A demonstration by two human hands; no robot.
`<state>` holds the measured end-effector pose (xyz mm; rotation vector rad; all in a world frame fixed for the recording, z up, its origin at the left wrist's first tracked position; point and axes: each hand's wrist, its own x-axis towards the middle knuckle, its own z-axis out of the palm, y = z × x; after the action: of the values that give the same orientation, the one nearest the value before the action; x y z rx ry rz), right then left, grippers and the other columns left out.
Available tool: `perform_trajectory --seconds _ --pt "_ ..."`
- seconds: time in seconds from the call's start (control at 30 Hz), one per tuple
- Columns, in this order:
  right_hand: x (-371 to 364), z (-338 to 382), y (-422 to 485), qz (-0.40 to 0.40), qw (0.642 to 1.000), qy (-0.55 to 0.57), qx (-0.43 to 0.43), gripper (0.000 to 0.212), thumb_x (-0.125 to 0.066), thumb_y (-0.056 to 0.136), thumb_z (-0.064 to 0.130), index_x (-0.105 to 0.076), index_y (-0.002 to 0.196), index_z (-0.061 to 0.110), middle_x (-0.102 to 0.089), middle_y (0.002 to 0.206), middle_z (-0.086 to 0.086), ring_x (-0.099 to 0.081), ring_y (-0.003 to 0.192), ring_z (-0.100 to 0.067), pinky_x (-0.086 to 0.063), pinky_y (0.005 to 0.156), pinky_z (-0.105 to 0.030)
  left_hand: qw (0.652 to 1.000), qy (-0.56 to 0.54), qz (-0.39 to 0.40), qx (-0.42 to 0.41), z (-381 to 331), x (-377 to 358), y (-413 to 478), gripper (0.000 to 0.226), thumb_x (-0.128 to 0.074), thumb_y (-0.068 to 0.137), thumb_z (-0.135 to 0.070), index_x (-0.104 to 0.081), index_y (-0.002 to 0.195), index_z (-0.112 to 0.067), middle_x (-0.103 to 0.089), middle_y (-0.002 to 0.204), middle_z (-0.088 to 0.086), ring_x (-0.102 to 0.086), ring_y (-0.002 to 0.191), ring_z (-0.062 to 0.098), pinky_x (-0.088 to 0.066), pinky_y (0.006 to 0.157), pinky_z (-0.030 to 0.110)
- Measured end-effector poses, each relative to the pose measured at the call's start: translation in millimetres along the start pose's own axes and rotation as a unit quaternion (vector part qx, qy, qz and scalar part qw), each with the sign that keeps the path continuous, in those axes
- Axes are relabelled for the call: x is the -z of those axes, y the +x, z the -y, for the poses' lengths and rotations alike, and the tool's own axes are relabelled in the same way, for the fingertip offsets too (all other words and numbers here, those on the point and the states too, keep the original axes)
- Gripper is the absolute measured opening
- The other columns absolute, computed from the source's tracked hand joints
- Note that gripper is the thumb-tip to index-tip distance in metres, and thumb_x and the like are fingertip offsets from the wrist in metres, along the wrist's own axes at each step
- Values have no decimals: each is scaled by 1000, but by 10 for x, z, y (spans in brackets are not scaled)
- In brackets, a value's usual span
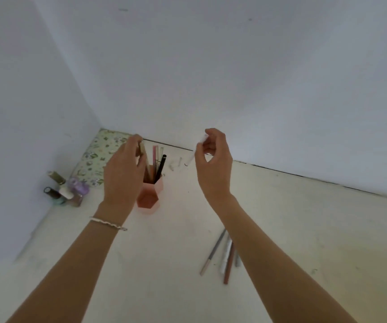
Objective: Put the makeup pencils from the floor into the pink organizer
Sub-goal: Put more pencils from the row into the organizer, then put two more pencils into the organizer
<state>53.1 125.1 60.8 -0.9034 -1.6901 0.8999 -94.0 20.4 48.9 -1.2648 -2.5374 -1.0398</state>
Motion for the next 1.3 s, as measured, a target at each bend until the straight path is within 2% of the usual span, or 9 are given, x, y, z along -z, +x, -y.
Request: perform_trajectory --seconds 0.13,0.23,0.4,0.53,0.67,0.77,0.87,0.97,1.3 --pt "-212 -11 -102 13 1000 2 -4 21 -56 93 6 -56 112 17 -61 97 1 -61 82 -8 -52 77 -22 977 187 -23 -95 121 -51 -60 17 -70 85 -18 -70 102 -13 -68 111 9 -58 115 33 -40 95 44" --pt "-347 6 -159 27 1000 9 0 21 -56 93 8 -55 110 20 -60 96 3 -61 81 -7 -51 76 -20 979 178 -73 -65 161 69 -37 33 -60 91 -23 -64 121 -11 -59 129 13 -49 127 35 -33 105 46" --pt "-533 -48 -312 98 995 -23 16 22 -57 93 11 -51 106 28 -59 94 8 -60 82 -7 -52 77 -26 988 103 -102 -54 131 334 22 41 -58 84 -8 -60 125 -8 -60 126 12 -48 125 33 -35 105 45" --pt "-620 -185 -449 153 981 -99 67 13 -61 91 8 -63 102 12 -61 97 -2 -58 85 -16 -52 75 -34 992 63 -95 -54 47 407 -4 43 -58 81 -3 -60 124 -6 -61 122 11 -49 124 33 -37 103 44" --pt "-510 -246 -453 114 980 -136 90 22 -64 85 9 -67 107 10 -55 101 -4 -55 80 -14 -48 71 -22 993 5 -100 -68 -142 284 -160 33 -57 79 1 -61 111 -7 -62 106 8 -56 103 29 -45 88 38" --pt "-252 -292 -349 53 990 -128 30 28 -55 87 7 -61 114 15 -52 102 6 -48 72 -2 -44 67 -12 998 -53 23 -20 -378 9 -432 20 -58 84 -3 -56 100 -14 -59 93 -1 -58 76 18 -49 65 30" --pt "128 -387 -293 17 991 -128 -25 31 -52 86 0 -61 112 15 -53 101 7 -50 70 2 -40 66 -7 965 -4 260 38 -618 -443 -792 18 -55 89 -18 -54 107 -20 -66 94 -4 -63 84 18 -52 70 33" --pt "513 -501 -315 -6 987 -142 -76 33 -49 85 -5 -63 109 15 -57 100 5 -52 74 3 -39 67 -8 922 29 382 56 -802 -816 -1099 23 -54 91 -27 -52 113 -19 -67 102 -1 -64 93 20 -49 77 30" --pt "1367 -824 -687 -51 967 -177 -175 34 -49 85 -4 -63 109 15 -62 101 5 -56 77 -1 -43 68 -10 901 95 423 -23 -1026 -1252 -1455 17 -43 96 -13 -51 111 -12 -63 108 8 -64 98 28 -47 77 33"
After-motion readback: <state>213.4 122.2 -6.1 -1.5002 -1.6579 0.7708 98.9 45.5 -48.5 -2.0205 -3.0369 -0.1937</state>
